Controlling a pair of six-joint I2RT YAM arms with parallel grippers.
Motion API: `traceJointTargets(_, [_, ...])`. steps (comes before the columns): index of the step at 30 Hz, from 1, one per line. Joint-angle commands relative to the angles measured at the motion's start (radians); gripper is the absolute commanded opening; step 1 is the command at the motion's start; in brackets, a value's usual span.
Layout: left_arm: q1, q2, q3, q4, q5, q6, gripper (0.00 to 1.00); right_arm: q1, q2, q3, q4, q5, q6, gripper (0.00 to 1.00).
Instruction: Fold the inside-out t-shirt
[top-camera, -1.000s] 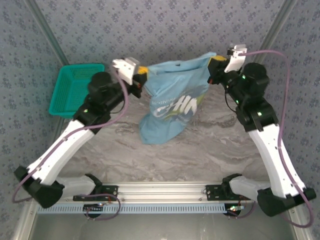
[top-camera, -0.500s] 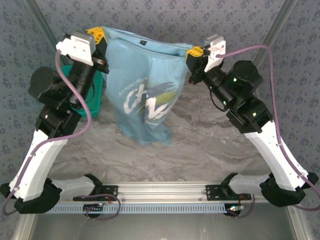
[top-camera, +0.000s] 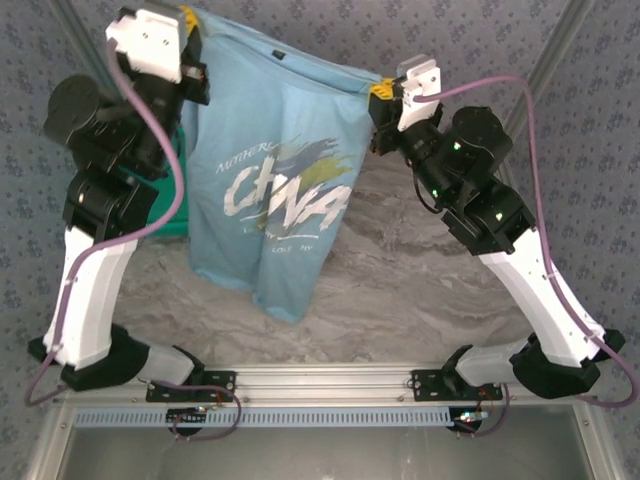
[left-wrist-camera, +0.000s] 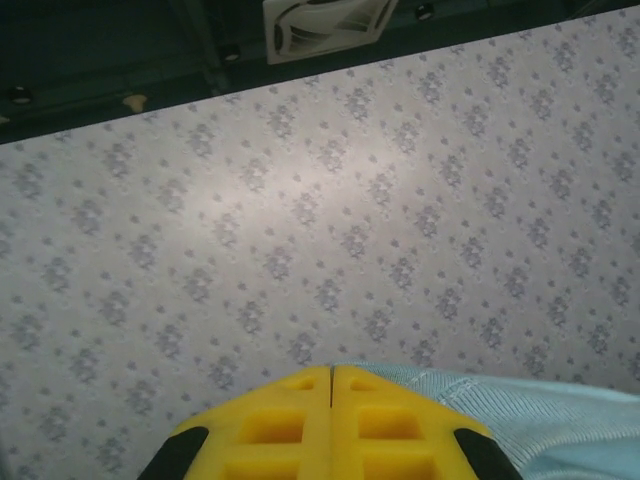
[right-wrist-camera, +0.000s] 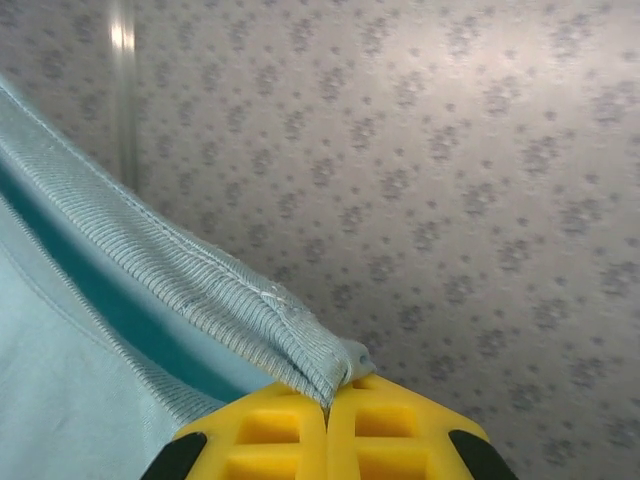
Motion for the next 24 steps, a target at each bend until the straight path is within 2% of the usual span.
traceJointTargets(1, [0.015,0.157,0.244,-0.199,0.064,-0.084,0.0,-0.068,-0.065,-0.002,0.065,0.22,-0.039,0.0])
traceJointTargets(3, [0.033,0.222,0.365,-0.27,0.017,-0.09,0.0,-0.098,-0.064,0.024,0.047,0.172,-0.012,0.0])
traceJointTargets(6, [0.138,0.196,0.396,-0.286,0.038,-0.179,0.0,-0.037,0.017,0.144,-0.076,0.024,-0.031,0.0])
traceJointTargets(9, [0.224,0.119,0.332,-0.273,-0.014,-0.191,0.0,0.032,0.11,0.248,-0.17,-0.2,-0.043,0.0])
traceJointTargets(13, [0.359,-0.01,0.155,-0.198,-0.061,-0.218,0.0,0.11,0.169,0.303,-0.206,-0.295,-0.086,0.0])
traceJointTargets(16, [0.4,-0.042,0.103,-0.173,-0.046,-0.221,0.0,0.113,0.155,0.272,-0.168,-0.194,-0.08,0.0])
traceJointTargets(20, [0.396,0.043,0.192,-0.228,0.073,-0.274,0.0,0.106,0.115,0.206,-0.08,0.06,-0.154,0.0])
traceJointTargets(24, [0.307,0.156,0.285,-0.235,0.111,-0.251,0.0,0.097,0.072,0.144,-0.022,0.195,-0.219,0.0])
